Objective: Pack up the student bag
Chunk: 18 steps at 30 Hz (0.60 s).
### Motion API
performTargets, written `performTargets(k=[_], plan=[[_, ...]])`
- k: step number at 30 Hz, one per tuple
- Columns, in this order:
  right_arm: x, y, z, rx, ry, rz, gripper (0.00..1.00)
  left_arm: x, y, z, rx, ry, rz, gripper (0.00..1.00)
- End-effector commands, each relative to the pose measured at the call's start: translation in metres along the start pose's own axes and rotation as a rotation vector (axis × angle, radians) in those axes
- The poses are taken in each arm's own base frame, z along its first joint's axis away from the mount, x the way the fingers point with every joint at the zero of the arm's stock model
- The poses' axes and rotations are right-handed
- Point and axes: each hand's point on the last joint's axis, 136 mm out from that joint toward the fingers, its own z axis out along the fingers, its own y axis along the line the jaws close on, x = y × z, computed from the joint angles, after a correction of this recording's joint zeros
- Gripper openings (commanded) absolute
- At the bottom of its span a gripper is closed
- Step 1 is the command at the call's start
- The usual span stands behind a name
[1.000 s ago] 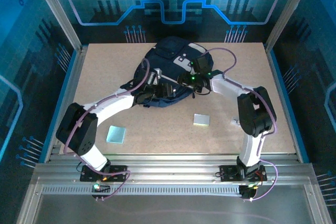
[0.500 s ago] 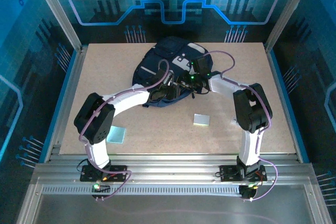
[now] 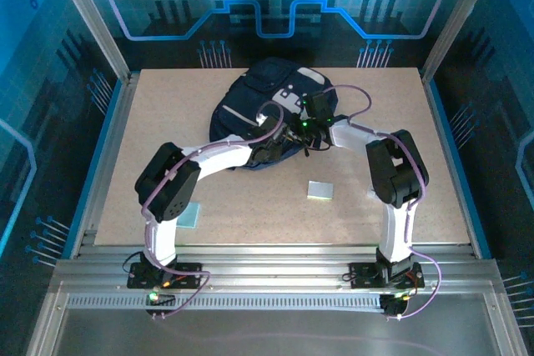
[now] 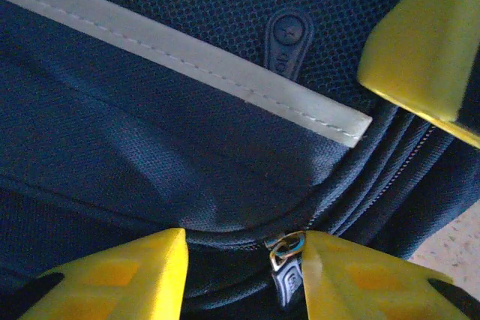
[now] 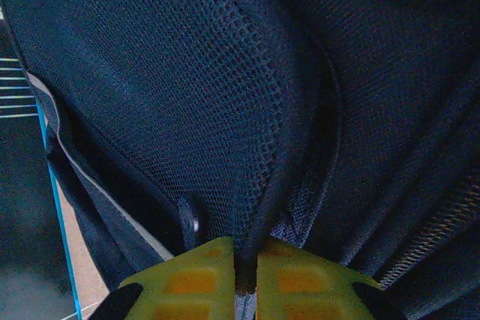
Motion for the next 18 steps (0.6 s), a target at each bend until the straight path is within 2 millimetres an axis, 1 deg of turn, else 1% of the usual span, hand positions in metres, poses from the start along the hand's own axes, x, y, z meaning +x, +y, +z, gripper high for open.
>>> performTargets(k=[1,2,5,8,10,14,16,17,18], plan=[[-0.008,0.016,0.002,-0.085,-0.022,-0.022,0.13,0.008,0.019,0.012,-0.12,-0.003,0.016,0.36],[-0.008,0.015,0.002,-0.089,-0.025,-0.018,0.13,0.007,0.021,0.014,-0.133,-0.006,0.023,0.34],[-0.007,0.012,0.002,-0.094,-0.023,-0.006,0.13,0.005,0.024,0.018,-0.169,-0.003,0.047,0.34],[-0.008,0.008,0.004,-0.092,-0.024,0.004,0.14,0.008,0.024,0.018,-0.17,0.021,0.049,0.41],[-0.006,0.006,0.006,-0.092,-0.019,0.013,0.16,0.016,0.026,0.015,-0.168,0.048,0.037,0.46],[-0.007,0.004,0.007,-0.101,-0.016,0.022,0.17,0.036,0.037,0.008,-0.182,0.092,0.031,0.5],[-0.007,0.005,0.007,-0.107,-0.015,0.018,0.18,0.045,0.045,0.01,-0.194,0.102,0.036,0.48],[-0.007,0.005,0.007,-0.106,-0.015,0.018,0.18,0.047,0.048,0.012,-0.203,0.104,0.039,0.46],[-0.007,0.005,0.007,-0.107,-0.014,0.016,0.18,0.047,0.049,0.014,-0.209,0.107,0.041,0.41]])
